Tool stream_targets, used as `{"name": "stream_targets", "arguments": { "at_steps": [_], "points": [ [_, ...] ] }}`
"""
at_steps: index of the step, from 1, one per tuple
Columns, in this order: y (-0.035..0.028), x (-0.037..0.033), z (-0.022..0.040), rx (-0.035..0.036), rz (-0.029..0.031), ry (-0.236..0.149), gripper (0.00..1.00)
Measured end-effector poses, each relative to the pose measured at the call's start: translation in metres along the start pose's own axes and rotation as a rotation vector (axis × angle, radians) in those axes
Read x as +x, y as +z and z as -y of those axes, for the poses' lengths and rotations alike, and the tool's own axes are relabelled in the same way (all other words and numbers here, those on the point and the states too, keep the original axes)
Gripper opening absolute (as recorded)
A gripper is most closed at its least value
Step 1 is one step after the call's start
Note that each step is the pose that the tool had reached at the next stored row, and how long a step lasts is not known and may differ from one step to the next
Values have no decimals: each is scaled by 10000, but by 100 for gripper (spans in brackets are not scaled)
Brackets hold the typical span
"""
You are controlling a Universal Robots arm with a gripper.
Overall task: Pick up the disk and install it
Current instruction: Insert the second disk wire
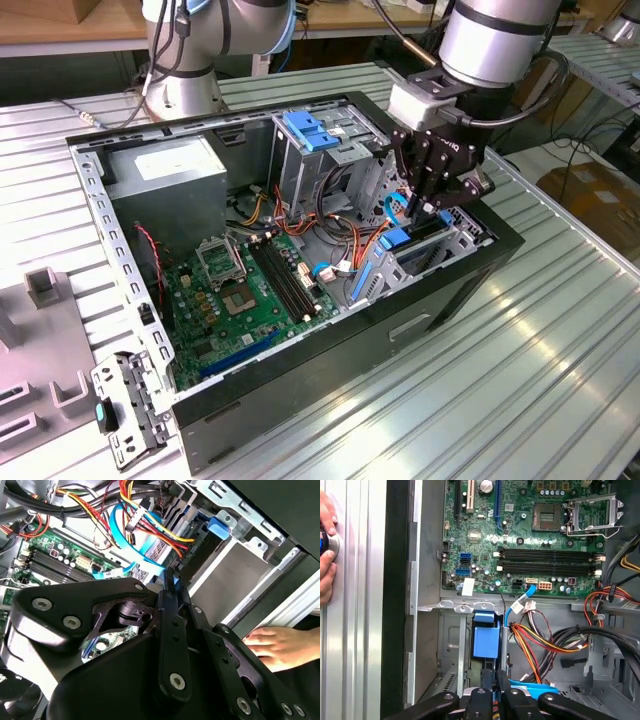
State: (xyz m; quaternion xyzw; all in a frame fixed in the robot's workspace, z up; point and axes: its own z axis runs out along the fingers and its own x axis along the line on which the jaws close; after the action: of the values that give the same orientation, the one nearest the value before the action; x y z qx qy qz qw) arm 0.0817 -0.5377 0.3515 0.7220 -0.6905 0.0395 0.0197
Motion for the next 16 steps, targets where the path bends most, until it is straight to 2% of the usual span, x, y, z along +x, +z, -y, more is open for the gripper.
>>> {"name": "stream_targets", "arguments": {
  "at_steps": [2, 3, 5, 8, 10, 12, 13, 14, 15, 16],
  "points": [
    [4, 2, 0, 102, 16, 20, 16],
    [6, 2, 0, 125, 20, 29, 16],
    [19, 8, -1, 143, 37, 50, 16],
    [37, 27, -3, 151, 117, 76, 16],
    [49, 47, -4, 161, 317, 107, 16],
    [51, 57, -4, 165, 434, 118, 16],
    [52, 63, -5, 169, 550, 124, 16],
    [52, 70, -5, 174, 630, 129, 16],
    [53, 82, -5, 179, 675, 131, 16],
    [53, 86, -6, 180, 676, 132, 16]
  ]
}}
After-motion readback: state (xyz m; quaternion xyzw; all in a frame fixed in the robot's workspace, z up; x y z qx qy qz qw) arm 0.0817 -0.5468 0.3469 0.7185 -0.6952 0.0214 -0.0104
